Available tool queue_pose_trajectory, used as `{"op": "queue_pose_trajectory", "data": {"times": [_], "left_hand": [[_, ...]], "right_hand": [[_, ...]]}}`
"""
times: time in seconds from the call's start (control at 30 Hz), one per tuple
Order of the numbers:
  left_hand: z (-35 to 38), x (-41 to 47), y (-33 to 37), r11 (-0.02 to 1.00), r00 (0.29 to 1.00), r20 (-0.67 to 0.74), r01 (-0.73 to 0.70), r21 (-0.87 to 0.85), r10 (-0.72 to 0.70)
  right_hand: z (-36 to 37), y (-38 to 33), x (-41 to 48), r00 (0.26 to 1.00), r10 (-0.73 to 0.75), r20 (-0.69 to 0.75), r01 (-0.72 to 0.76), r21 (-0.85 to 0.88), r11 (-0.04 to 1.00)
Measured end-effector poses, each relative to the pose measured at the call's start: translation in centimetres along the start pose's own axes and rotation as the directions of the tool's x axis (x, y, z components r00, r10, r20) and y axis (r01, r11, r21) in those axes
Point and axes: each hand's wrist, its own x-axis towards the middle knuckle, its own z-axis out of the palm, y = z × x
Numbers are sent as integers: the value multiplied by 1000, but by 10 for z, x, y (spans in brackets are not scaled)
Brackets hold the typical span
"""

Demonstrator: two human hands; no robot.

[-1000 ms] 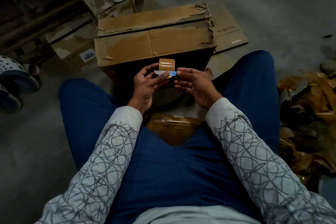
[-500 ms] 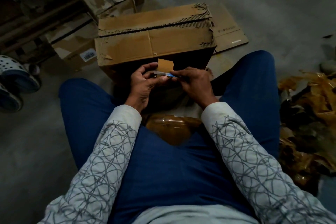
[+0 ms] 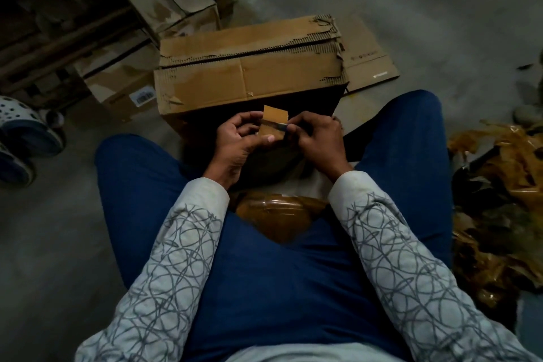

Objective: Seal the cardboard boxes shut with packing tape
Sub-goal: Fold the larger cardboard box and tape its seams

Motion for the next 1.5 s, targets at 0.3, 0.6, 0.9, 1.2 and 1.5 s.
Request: {"op": "queue_pose_trajectory", "data": {"times": [0.3, 0.6, 0.9, 1.2, 1.5], "left_hand": [[2, 2, 5, 995, 998, 25, 63, -82, -61], [-3, 1, 0, 990, 992, -47, 119, 74, -115], [-7, 11, -1, 885, 949, -163, 177, -431, -269], [-12, 18, -6, 863, 926, -219, 172, -475, -306], [-9, 28, -5, 792, 949, -136, 152, -592, -283]], "right_hand": [[-1, -5, 3, 938, 323, 122, -346, 337, 876], [-21, 16, 19, 884, 335, -326, -262, 248, 933], [-10, 12, 7, 778, 608, 158, -599, 478, 642], [-10, -8, 58, 819, 549, 167, -541, 546, 640], [12, 28, 57, 821, 504, 268, -548, 124, 828]]}}
